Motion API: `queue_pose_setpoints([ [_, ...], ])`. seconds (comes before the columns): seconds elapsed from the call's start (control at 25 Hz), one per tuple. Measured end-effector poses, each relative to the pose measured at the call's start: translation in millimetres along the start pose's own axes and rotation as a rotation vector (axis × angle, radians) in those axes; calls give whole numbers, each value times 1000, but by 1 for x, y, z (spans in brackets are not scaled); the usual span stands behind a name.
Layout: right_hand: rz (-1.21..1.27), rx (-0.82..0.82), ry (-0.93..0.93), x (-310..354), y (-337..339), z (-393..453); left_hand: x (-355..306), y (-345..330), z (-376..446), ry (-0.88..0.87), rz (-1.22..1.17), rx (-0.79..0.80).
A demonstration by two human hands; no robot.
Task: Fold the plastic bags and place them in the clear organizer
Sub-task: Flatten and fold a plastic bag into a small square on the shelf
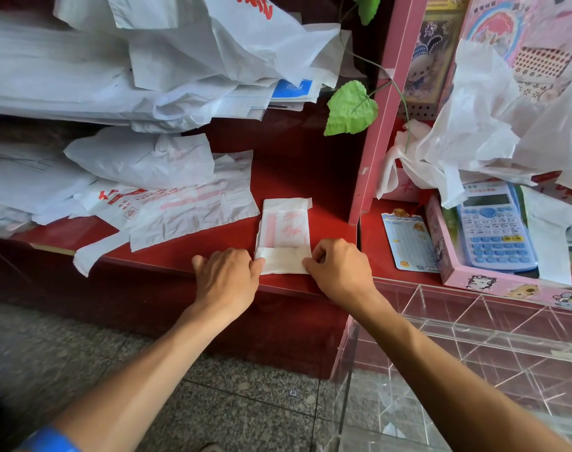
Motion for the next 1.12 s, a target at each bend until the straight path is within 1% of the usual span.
queue_pose_setpoints([
  [0.12,-33,-71,61,3,1,-5,0,-1,-4,-26,-64,-59],
  [0.2,-41,-118,103,4,1,-7,-2,-2,-7,-114,-148,-81],
  [0.24,-45,-130,118,5,2,-9,-2,-4,-7,-153,-196,-64],
  [0.32,-43,-123,156,5,1,-9,-3,-5,-5,-215,-308,34],
  [0.4,-17,-114,234,8,0,-9,-1,-5,-4,-288,-360,152],
  [0.52,-54,-96,382,15,-4,-10,5,-8,-7,-464,-257,260],
  [0.56,-79,-79,409,17,-6,-12,8,-10,-8,-490,-242,284],
  [0.68,-96,-67,441,19,-7,-13,12,-13,-8,-454,-241,336],
  [0.76,-112,-67,453,20,-7,-14,13,-16,-10,-421,-191,396],
  [0.84,-214,-63,476,20,-10,-17,15,-18,-12,-406,-140,435],
  [0.92,-342,-86,488,18,-11,-21,17,-17,-13,-427,-123,414],
  [1.0,-417,-4,473,13,-11,-26,19,-14,-13,-446,-190,344],
  [1.08,-427,106,463,7,-12,-30,20,-8,-12,-423,-305,266],
  [1.12,-424,115,481,5,-12,-34,21,-6,-13,-409,-352,236],
])
Point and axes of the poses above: each hand's wrist, its own z-axis towards the middle knuckle, its own y-axis out of the back of the hand, x = y × z, the point moved 5 cm from there along z, towards the middle knuckle, and after that the axes turned 15 degrees about -z, right-handed, at the moved point
